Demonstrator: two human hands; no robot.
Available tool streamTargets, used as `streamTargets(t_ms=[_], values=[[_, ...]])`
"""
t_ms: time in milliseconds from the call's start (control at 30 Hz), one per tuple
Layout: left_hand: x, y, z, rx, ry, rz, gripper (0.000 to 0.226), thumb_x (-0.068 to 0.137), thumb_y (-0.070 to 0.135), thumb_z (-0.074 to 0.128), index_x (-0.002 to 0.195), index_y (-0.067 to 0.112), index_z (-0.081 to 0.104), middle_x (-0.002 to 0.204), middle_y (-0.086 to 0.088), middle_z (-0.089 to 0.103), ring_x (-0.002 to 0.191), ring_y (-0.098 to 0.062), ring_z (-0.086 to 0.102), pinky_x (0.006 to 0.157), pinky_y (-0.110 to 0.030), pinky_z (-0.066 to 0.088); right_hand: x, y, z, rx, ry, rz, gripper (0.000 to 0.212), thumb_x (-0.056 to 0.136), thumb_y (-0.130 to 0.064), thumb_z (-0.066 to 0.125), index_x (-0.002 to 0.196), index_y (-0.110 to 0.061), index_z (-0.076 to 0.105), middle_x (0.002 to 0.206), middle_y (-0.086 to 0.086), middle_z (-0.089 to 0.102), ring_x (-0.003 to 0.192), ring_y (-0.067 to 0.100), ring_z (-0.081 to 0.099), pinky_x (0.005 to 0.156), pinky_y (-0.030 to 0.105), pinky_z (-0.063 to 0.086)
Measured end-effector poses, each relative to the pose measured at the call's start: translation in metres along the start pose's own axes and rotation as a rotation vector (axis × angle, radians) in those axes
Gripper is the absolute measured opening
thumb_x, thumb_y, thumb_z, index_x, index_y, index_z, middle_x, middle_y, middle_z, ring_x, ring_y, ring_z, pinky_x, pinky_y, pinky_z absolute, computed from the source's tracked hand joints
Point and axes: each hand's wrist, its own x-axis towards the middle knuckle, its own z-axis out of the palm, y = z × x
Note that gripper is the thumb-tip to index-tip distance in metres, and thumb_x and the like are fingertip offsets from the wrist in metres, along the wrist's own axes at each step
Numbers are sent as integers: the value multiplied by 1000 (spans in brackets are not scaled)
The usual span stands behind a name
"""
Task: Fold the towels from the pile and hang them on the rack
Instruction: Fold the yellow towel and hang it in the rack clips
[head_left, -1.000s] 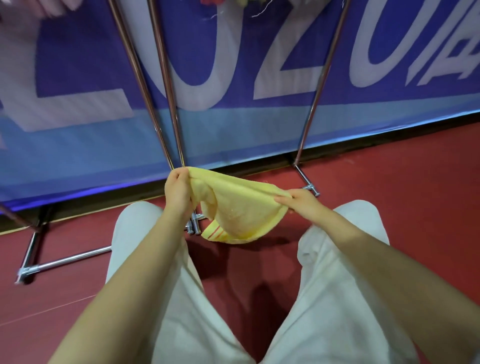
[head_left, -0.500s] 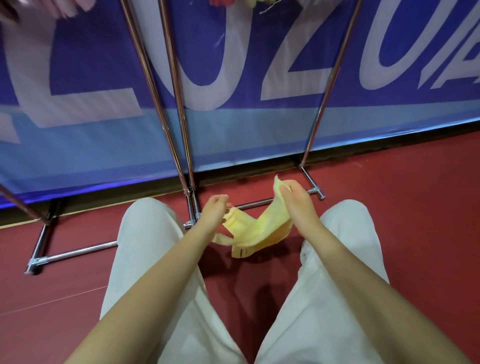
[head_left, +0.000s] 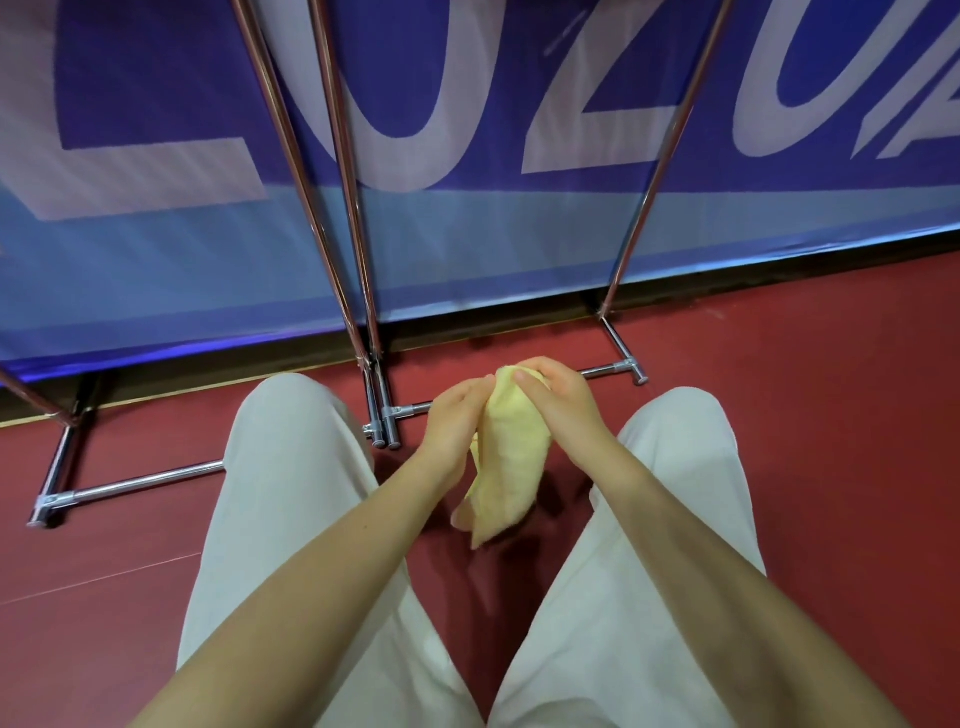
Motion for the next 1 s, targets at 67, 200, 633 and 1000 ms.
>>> streamTargets(t_ms=[67,200,633,1000], values=[[2,0,-4,-40,55,18,21,96,24,56,90,14,74,87,0,72,83,-12,63,77,-31,51,2,4,2,-13,31,19,11,92,-12,58,90,-18,66,87,-12,67,82,-5,60,75,10,43],[5,4,-7,-82,16,17,25,97,32,54,87,17,72,75,3,66,72,-11,59,70,-26,45,6,9,6,-3,57,52,8,92,-15,59,91,-16,67,87,-9,67,81,0,60,75,15,44],[13,4,-5,120,17,-33,23,98,34,50,88,15,58,90,-2,63,86,-16,57,84,-36,47,9,11,17,64,8,110,10,92,-17,59,85,-16,65,78,-7,66,76,6,60,72,23,46],[23,24,-20,146,298,234,17,100,21,45,93,15,60,81,6,56,74,-7,51,70,-24,42,8,20,20,-110,-116,86,17,94,-21,58,80,-11,57,63,-1,47,58,7,42,56,20,34]])
